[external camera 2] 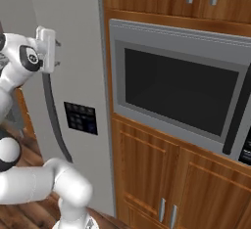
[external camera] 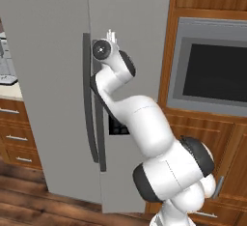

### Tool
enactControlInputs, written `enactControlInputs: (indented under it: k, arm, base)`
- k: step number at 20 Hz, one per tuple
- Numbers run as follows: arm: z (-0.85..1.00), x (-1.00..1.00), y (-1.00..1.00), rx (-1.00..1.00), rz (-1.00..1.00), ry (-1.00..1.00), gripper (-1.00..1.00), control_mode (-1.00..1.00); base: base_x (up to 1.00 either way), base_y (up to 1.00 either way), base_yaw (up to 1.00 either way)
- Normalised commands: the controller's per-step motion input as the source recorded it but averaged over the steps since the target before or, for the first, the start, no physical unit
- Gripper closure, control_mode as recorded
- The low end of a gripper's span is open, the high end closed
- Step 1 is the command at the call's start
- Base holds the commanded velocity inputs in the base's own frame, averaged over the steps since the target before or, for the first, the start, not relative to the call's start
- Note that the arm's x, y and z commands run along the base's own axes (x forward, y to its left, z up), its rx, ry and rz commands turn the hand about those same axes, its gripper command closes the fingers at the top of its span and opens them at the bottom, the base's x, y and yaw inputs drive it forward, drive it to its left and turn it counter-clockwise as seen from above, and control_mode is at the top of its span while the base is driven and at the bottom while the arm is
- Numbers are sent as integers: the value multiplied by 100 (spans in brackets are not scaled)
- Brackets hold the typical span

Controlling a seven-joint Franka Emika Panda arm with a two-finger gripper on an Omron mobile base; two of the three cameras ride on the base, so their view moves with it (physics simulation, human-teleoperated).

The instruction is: Take the sweet potato and bell pepper from the second highest rack and move them to the highest rack where the cucumber and bell pepper are located, to maximize freezer space. Close the freezer door after rearranging.

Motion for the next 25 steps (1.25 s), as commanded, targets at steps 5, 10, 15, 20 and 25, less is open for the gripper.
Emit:
enactControlInputs:
  k: [5,10,15,20,25]
  arm:
    - [0,29,-39,3,-35,2,-100,-100]
    - [0,16,-53,7,-26,0,-100,-100]
    - [0,16,-46,5,-22,0,-100,-100]
    - [-6,8,-41,1,-17,0,-100,-100]
    - [-19,-21,-25,1,-7,-10,-100,-100]
  base:
    - [0,0,0]
    - [0,0,0]
    - [0,0,0]
    - [0,0,0]
    - [0,0,0]
